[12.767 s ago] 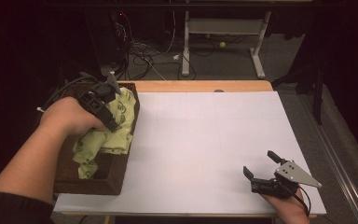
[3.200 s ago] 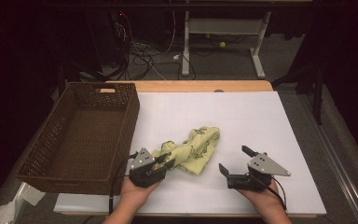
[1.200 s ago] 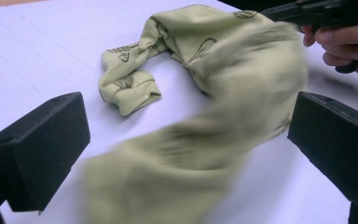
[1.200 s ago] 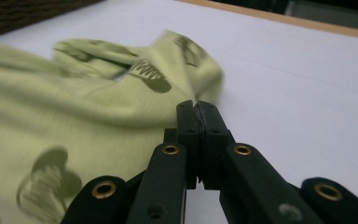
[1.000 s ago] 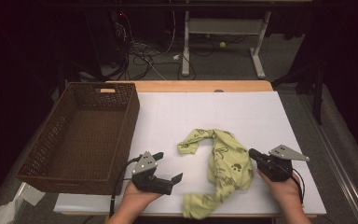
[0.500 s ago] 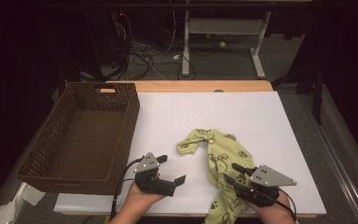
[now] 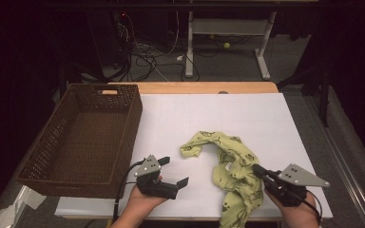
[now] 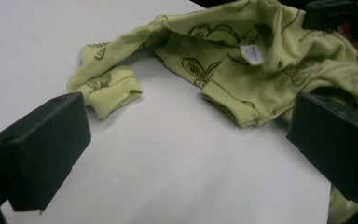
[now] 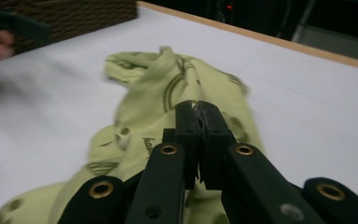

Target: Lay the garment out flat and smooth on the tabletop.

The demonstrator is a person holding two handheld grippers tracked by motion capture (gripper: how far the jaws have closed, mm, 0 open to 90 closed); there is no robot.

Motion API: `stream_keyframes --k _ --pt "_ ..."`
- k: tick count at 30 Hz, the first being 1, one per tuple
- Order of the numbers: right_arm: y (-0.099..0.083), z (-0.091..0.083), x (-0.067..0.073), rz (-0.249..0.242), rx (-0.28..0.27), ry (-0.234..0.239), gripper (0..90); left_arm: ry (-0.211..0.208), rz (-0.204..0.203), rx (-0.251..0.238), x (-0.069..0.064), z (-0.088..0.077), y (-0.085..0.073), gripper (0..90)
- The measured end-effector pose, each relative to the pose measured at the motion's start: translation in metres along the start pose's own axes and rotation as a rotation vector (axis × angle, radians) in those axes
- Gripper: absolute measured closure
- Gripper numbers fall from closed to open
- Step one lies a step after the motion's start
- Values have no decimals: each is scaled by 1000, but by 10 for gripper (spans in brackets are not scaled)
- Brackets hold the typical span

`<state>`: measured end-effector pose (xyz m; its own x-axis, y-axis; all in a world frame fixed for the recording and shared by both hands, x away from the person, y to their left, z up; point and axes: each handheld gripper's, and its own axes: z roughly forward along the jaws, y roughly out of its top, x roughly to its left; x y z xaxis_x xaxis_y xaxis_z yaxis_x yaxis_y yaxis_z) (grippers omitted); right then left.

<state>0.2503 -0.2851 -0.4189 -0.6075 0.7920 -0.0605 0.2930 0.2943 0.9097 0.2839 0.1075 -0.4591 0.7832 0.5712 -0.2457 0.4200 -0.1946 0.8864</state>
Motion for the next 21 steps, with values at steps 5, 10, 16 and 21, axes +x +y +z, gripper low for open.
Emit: stream_keyframes --k 5,10,16,21 --pt "-17 -10 -42 111 23 -105 893 -4 -3 0 -1 2 -1 0" --pt "-38 -10 -74 182 96 -185 891 -7 5 -1 -1 2 -1 0" --pt "-40 -10 -78 199 91 -200 719 -9 8 -7 -1 2 -1 0" --pt "-16 -24 -57 135 -27 -213 591 -7 5 -9 -1 4 -1 0"
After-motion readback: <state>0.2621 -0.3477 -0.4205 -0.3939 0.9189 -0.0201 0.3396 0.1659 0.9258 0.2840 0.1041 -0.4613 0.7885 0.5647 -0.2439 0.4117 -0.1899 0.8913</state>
